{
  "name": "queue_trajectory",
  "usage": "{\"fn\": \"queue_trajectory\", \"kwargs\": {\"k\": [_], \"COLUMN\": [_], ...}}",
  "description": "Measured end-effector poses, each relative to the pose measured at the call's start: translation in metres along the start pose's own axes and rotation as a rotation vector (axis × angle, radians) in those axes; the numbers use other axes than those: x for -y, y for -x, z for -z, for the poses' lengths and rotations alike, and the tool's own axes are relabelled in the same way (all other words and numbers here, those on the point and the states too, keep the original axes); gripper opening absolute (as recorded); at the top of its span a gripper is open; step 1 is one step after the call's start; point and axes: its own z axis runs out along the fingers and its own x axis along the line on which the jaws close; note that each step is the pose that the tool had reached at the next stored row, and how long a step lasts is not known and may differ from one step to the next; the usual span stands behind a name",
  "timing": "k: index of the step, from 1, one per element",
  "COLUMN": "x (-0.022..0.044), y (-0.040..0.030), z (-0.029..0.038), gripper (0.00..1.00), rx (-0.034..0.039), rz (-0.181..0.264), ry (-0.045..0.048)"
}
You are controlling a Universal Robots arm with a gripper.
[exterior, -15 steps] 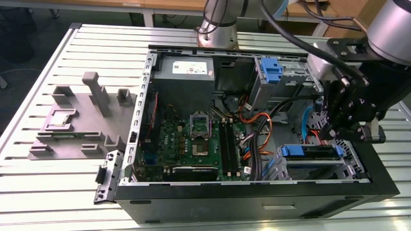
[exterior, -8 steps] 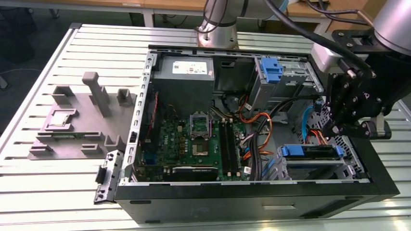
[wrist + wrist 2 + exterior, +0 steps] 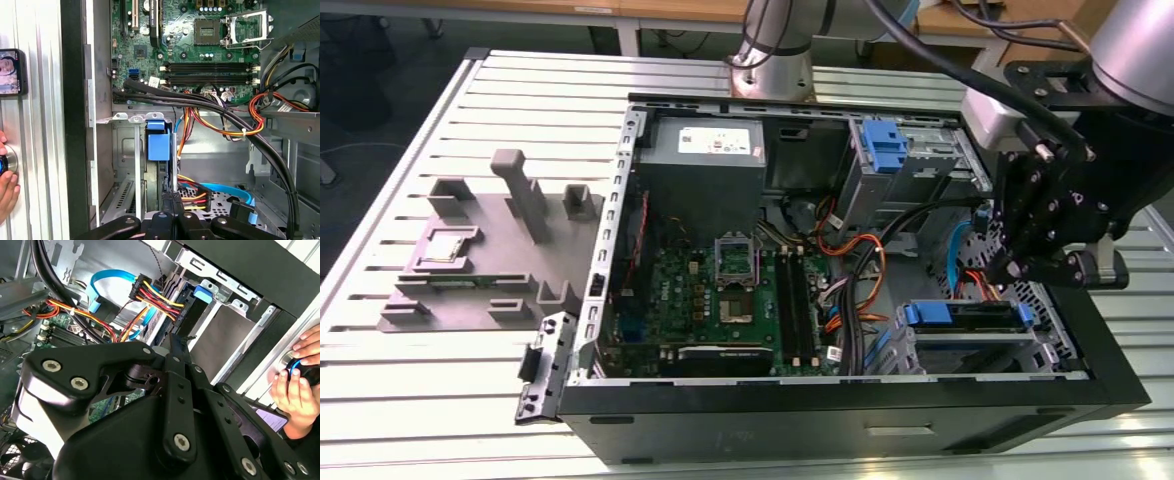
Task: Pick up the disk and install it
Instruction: 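Insert the second disk wire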
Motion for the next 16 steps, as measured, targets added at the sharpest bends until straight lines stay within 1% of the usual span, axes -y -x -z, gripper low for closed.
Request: {"fn": "queue_trajectory", "kwargs": {"k": [2, 3, 6, 12, 13, 16], "x": [-0.0001, -0.0001, 0.0001, -0.0003, -0.0004, -0.0003], "y": [0.0009, 0.0014, 0.0040, 0.0214, 0.0234, 0.0268], "z": [0.0006, 0.0013, 0.0049, 0.0073, 0.0081, 0.0120], "gripper": [0.10, 0.10, 0.10, 0.10, 0.10, 0.10], "rx": [-0.0005, -0.0017, -0.0021, -0.0037, -0.0042, -0.0054], "rz": [0.000, 0.000, 0.000, 0.000, 0.000, 0.000], "ry": [0.0017, 0.0046, 0.0096, 0.0164, 0.0176, 0.0206]}}
